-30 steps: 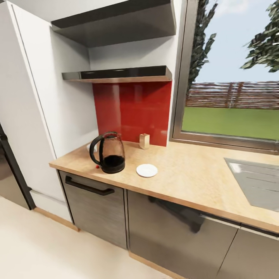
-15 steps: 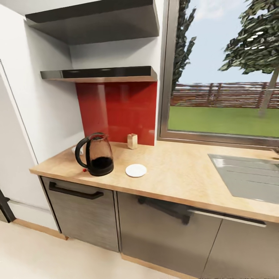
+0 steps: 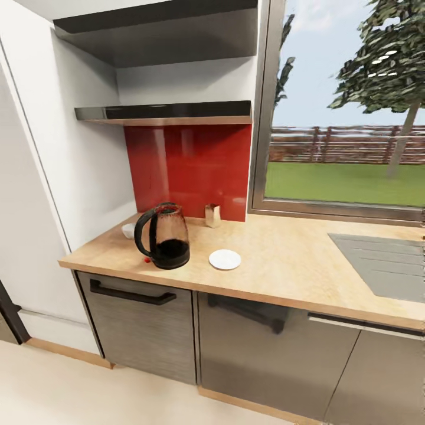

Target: Set up a coffee station on the kitchen countertop: keep the coffee maker on the countertop, move the bottle of coffee from the kitchen shelf to the counter next to the coffee maker, place a paper coffee filter on top of the coffee maker, put the saucer next to the coffee maker with the coffee cup on the saucer, and place the electric kettle next to the coffee maker.

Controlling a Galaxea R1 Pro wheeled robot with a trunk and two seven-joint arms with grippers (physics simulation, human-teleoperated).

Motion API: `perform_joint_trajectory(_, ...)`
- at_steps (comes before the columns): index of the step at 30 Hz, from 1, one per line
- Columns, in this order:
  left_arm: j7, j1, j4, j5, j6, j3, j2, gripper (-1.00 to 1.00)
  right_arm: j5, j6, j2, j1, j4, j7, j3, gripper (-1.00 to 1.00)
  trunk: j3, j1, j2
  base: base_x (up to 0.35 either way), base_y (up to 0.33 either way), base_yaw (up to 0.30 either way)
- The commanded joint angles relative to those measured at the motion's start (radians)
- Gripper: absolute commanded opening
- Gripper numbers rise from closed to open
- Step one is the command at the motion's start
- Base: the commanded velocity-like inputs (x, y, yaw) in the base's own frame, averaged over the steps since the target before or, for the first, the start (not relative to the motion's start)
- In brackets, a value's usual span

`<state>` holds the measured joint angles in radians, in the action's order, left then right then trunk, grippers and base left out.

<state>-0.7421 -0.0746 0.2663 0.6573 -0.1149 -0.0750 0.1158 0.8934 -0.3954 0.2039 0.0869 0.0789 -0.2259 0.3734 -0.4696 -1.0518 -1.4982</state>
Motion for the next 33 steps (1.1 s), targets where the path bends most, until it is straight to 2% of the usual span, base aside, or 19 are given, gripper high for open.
perform_joint_trajectory(1, 0.000, -0.001, -0.001, 0.005, -0.008, -0.008, 0.001, 1.00, 0.003, -0.002, 0.000, 0.001, 0.000, -0.007, 0.009, 1.00, -0.001, 0.000, -0.001, 0.000, 0.109, -0.205)
perform_joint_trajectory(19, 0.000, -0.001, -0.001, 0.005, -0.008, -0.008, 0.001, 1.00, 0.004, -0.002, 0.000, 0.001, -0.001, -0.006, 0.009, 1.00, -0.001, 0.000, -0.001, 0.000, 0.021, -0.240)
perform_joint_trajectory(24, 0.020, 0.000, -0.010, 0.004, 0.020, -0.038, -0.028, 1.00, -0.024, 0.026, -0.028, 0.029, -0.029, -0.034, -0.021, 1.00, -0.001, 0.000, -0.001, 0.000, 0.000, 0.000)
perform_joint_trajectory(26, 0.020, 0.000, -0.010, 0.004, 0.031, -0.039, -0.039, 1.00, -0.035, 0.037, -0.039, 0.040, -0.040, -0.046, -0.032, 1.00, -0.001, 0.000, -0.001, 0.000, 0.000, 0.000)
perform_joint_trajectory(33, 0.020, 0.000, -0.010, 0.004, 0.039, -0.039, -0.042, 1.00, -0.075, 0.076, -0.039, 0.080, -0.053, -0.085, -0.038, 1.00, -0.001, 0.000, -0.001, 0.000, 0.000, 0.000)
